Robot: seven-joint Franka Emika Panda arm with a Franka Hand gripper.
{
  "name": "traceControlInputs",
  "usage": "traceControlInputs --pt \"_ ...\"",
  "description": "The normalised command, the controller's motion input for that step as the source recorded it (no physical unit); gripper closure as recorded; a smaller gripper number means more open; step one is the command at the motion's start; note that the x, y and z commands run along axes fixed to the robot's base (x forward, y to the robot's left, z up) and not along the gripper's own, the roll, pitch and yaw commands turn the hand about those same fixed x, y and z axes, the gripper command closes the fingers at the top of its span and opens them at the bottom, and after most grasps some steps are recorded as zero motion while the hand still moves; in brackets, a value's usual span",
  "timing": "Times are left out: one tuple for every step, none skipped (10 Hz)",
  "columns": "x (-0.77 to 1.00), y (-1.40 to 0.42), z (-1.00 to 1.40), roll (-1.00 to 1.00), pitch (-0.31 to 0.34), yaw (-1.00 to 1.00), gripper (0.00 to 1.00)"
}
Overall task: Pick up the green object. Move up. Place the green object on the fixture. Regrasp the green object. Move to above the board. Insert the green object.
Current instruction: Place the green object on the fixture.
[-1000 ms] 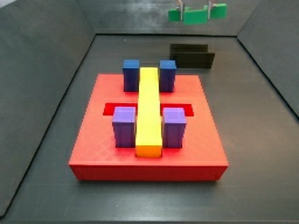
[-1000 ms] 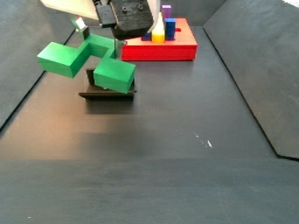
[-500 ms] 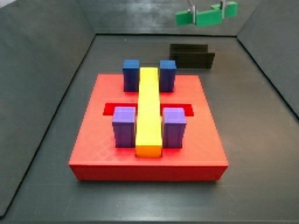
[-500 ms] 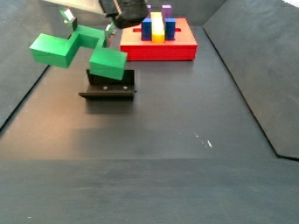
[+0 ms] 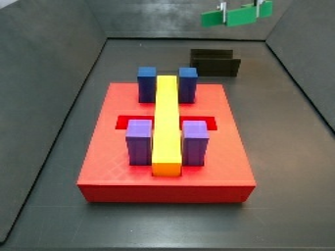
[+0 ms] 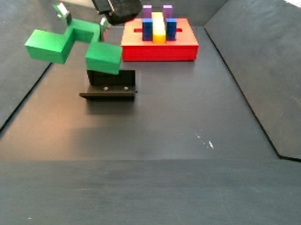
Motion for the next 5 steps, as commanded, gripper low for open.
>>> traceControlInputs --pt "0.26 0.00 0.21 -1.00 0.451 0.21 1.00" --pt "0.35 0.00 0.30 -1.00 0.620 0.13 1.00" --pt "0.43 0.00 0.30 -0.98 0.646 0.08 1.00" --pt "0.46 0.03 0.27 -0.89 0.797 0.02 1.00" --pt "0.45 0.00 0.15 -0.87 0.749 0.07 1.00"
